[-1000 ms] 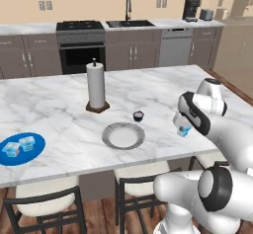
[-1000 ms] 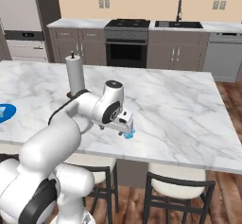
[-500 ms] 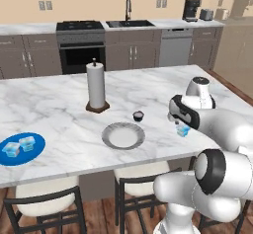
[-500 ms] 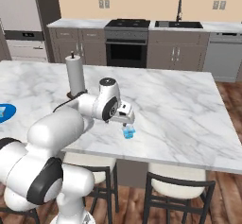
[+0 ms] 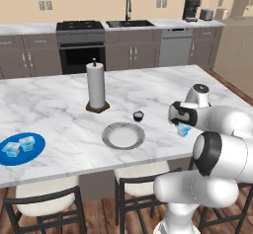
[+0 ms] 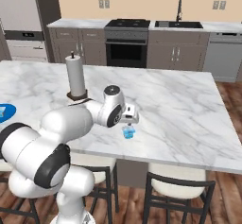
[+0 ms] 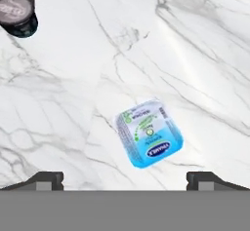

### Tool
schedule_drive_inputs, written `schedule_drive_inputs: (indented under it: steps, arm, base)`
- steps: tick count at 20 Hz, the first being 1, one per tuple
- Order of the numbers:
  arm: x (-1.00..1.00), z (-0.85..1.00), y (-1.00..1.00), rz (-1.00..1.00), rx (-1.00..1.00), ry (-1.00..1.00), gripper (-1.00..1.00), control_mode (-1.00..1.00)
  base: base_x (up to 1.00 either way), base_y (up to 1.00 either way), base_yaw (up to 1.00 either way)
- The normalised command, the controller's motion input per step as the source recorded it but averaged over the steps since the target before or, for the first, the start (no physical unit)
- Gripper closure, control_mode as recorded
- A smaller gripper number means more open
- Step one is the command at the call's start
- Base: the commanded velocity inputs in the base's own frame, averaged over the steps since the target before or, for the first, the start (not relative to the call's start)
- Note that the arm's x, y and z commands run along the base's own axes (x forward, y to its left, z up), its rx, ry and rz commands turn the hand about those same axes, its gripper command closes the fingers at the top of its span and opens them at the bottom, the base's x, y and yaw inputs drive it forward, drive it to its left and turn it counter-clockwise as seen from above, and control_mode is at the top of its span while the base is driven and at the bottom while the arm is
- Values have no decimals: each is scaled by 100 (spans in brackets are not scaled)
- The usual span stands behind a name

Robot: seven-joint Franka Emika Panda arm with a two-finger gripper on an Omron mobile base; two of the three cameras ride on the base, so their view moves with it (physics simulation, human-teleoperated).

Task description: Place two yogurt containers on each plate.

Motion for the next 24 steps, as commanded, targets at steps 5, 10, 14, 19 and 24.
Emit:
schedule_drive_inputs:
  steps: [5,10,14,19,24]
  arm:
    - [3,-2,-11,15,-7,12,-100,-100]
    - [0,6,-1,8,-16,18,-100,-100]
    - [5,-11,0,5,-14,6,-100,-100]
    - [8,-21,0,10,-5,1,-100,-100]
    - [6,-14,-2,9,0,0,-100,-100]
  base:
    - [0,0,0]
    - [0,0,0]
    - [0,0,0]
    - [0,0,0]
    - [0,0,0]
